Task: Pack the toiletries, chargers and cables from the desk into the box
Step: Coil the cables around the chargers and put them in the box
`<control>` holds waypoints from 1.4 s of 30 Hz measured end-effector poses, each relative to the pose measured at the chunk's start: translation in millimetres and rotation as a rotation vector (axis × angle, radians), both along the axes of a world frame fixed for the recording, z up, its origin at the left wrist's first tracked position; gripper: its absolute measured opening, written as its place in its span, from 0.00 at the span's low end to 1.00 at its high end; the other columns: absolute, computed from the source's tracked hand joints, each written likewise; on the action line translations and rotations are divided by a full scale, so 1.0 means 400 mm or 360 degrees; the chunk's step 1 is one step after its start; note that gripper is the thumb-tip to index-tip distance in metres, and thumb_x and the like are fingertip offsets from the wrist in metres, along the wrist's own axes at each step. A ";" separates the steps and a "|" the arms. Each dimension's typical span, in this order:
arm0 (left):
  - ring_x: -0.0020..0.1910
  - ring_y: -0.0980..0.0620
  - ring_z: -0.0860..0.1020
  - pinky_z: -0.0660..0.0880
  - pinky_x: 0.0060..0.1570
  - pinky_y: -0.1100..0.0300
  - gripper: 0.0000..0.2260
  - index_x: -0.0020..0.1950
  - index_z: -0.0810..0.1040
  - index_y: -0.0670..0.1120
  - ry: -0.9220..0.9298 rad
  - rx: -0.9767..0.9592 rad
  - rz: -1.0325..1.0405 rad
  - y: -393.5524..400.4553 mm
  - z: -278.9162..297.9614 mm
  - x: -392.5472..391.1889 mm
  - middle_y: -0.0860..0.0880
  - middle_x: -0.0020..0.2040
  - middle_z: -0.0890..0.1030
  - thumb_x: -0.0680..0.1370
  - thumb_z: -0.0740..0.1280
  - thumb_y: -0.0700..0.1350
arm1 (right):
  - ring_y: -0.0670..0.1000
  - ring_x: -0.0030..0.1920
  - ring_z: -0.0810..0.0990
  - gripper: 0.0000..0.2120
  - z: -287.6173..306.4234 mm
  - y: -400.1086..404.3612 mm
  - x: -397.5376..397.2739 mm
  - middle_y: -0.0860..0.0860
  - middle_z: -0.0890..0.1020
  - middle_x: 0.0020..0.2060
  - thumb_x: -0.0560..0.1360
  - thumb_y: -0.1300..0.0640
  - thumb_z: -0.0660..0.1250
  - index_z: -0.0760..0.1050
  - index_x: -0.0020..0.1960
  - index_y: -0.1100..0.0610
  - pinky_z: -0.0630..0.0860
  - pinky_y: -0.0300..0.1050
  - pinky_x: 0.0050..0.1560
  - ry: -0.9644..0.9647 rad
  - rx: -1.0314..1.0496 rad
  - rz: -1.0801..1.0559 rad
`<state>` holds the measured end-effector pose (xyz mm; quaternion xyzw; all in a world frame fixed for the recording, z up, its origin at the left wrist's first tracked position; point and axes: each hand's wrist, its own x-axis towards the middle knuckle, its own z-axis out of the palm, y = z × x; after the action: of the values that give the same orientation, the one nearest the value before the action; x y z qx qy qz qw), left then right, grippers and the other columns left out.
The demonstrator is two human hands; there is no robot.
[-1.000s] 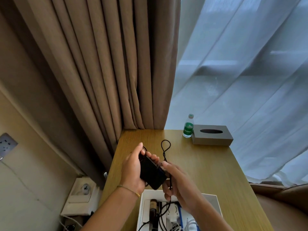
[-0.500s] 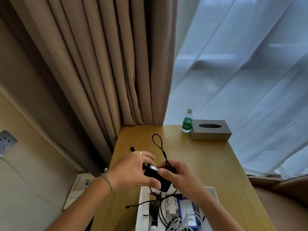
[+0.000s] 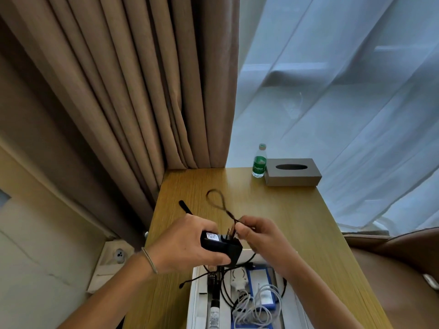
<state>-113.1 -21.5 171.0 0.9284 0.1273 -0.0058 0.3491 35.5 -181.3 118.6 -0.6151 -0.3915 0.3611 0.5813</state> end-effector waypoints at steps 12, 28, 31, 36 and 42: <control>0.43 0.54 0.83 0.78 0.40 0.66 0.13 0.49 0.83 0.47 -0.0824 -0.0764 0.0418 0.071 0.062 0.010 0.49 0.42 0.84 0.71 0.75 0.54 | 0.41 0.23 0.66 0.23 -0.099 0.020 0.046 0.43 0.71 0.25 0.83 0.47 0.59 0.83 0.37 0.57 0.65 0.35 0.30 -0.0024 -0.0706 -0.0171; 0.36 0.60 0.76 0.71 0.31 0.62 0.17 0.42 0.78 0.56 -0.0075 0.0619 0.0511 0.120 -0.073 0.065 0.59 0.37 0.78 0.68 0.70 0.68 | 0.44 0.27 0.71 0.14 0.166 0.001 0.000 0.47 0.74 0.27 0.82 0.47 0.58 0.77 0.42 0.48 0.69 0.38 0.31 -0.1183 -0.0389 0.0154; 0.37 0.60 0.78 0.72 0.31 0.65 0.16 0.44 0.77 0.58 -0.0006 0.0405 0.0243 0.087 -0.067 0.046 0.60 0.39 0.79 0.67 0.69 0.68 | 0.45 0.27 0.70 0.11 0.174 0.020 0.048 0.47 0.75 0.28 0.82 0.52 0.62 0.78 0.43 0.50 0.69 0.38 0.31 -0.1032 -0.0232 -0.0007; 0.42 0.59 0.79 0.79 0.40 0.55 0.14 0.50 0.76 0.58 0.0028 0.0020 -0.0053 0.045 -0.040 0.034 0.58 0.43 0.81 0.70 0.73 0.62 | 0.59 0.34 0.76 0.11 0.141 0.055 0.087 0.57 0.81 0.34 0.82 0.54 0.63 0.79 0.43 0.50 0.73 0.54 0.37 -0.0875 -0.0167 -0.0061; 0.41 0.56 0.78 0.78 0.44 0.50 0.10 0.49 0.74 0.58 0.0019 -0.0097 -0.0237 0.033 -0.002 0.019 0.56 0.43 0.79 0.75 0.72 0.58 | 0.47 0.30 0.67 0.12 0.093 0.062 0.085 0.48 0.72 0.28 0.82 0.55 0.64 0.80 0.40 0.50 0.65 0.44 0.35 -0.0671 -0.0177 -0.0063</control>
<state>-105.6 -8.1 170.4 0.9242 0.0597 -0.0411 0.3749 69.6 -156.4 155.9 -0.7157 -0.4718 0.2339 0.4587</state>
